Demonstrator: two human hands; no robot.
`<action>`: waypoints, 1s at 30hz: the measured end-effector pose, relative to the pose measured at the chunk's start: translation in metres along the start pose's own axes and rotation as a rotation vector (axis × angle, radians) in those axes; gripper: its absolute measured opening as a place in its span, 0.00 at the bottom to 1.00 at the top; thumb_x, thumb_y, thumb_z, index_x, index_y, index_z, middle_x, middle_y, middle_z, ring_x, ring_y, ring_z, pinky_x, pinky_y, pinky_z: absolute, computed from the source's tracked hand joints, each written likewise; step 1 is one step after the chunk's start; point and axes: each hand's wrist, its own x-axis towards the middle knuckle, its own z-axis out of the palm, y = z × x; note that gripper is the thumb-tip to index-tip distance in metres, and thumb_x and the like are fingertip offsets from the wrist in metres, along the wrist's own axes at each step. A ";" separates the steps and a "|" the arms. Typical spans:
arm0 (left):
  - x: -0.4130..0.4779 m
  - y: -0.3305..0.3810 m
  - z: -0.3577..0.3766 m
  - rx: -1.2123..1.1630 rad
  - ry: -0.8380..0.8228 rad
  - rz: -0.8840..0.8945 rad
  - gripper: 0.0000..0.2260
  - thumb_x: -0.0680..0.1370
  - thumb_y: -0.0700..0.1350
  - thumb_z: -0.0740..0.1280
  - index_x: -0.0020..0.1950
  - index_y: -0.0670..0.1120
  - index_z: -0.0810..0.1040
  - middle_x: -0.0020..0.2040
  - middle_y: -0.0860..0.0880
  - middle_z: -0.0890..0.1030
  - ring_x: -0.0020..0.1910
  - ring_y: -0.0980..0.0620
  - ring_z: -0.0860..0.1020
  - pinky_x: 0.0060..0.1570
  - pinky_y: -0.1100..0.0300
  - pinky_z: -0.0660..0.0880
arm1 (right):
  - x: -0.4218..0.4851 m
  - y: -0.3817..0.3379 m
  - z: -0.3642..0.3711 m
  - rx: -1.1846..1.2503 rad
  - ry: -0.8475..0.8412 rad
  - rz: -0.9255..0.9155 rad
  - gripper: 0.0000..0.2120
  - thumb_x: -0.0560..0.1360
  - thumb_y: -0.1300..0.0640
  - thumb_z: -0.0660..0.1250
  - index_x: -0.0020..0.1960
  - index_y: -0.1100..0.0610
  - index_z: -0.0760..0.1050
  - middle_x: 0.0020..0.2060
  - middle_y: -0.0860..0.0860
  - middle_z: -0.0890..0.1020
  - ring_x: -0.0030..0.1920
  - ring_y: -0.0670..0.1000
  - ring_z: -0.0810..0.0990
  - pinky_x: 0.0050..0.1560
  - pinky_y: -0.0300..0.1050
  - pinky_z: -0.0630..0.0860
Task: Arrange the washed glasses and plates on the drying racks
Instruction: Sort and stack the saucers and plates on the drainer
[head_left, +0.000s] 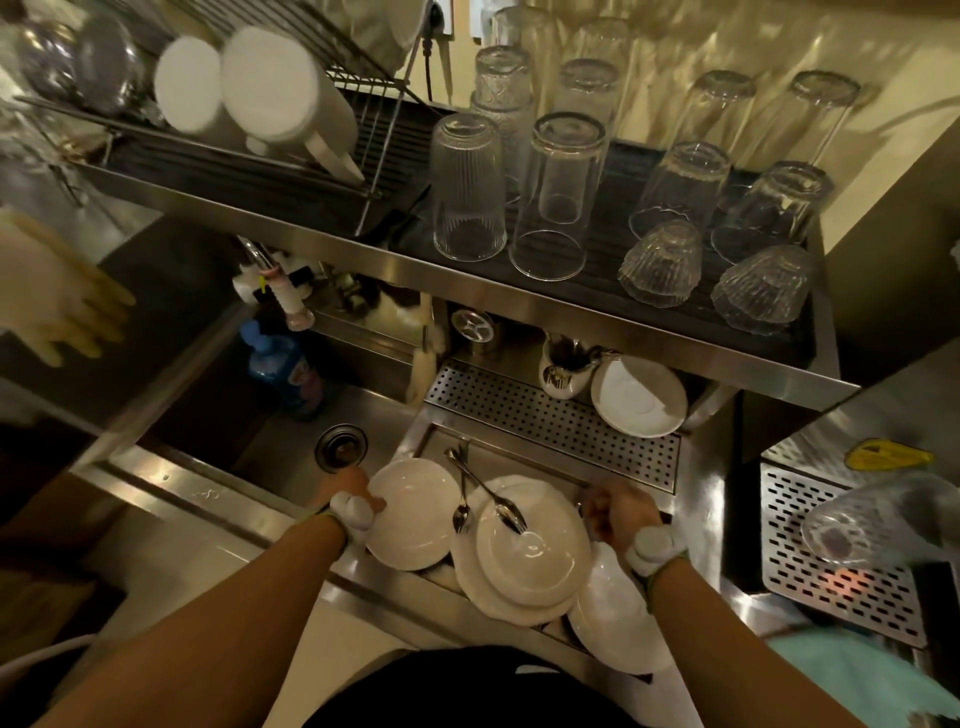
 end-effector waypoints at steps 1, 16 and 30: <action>-0.002 -0.002 0.000 0.002 0.001 0.008 0.13 0.77 0.50 0.72 0.55 0.42 0.81 0.53 0.43 0.82 0.51 0.46 0.79 0.53 0.54 0.76 | -0.002 0.003 0.000 0.003 -0.004 0.001 0.13 0.80 0.59 0.60 0.44 0.66 0.78 0.25 0.57 0.78 0.22 0.53 0.72 0.25 0.42 0.69; -0.028 0.002 -0.057 -0.075 0.309 0.173 0.04 0.76 0.46 0.68 0.43 0.52 0.75 0.40 0.51 0.79 0.38 0.54 0.76 0.35 0.60 0.70 | -0.007 -0.001 0.025 -0.097 -0.104 0.024 0.12 0.79 0.63 0.61 0.38 0.65 0.76 0.26 0.58 0.80 0.23 0.53 0.71 0.25 0.42 0.69; -0.040 0.077 -0.020 -0.822 -0.114 0.108 0.11 0.76 0.40 0.74 0.55 0.48 0.77 0.54 0.42 0.82 0.47 0.38 0.85 0.38 0.41 0.84 | -0.045 -0.022 0.055 -0.299 -0.429 -0.114 0.19 0.83 0.42 0.58 0.56 0.57 0.77 0.37 0.57 0.85 0.26 0.52 0.77 0.26 0.40 0.70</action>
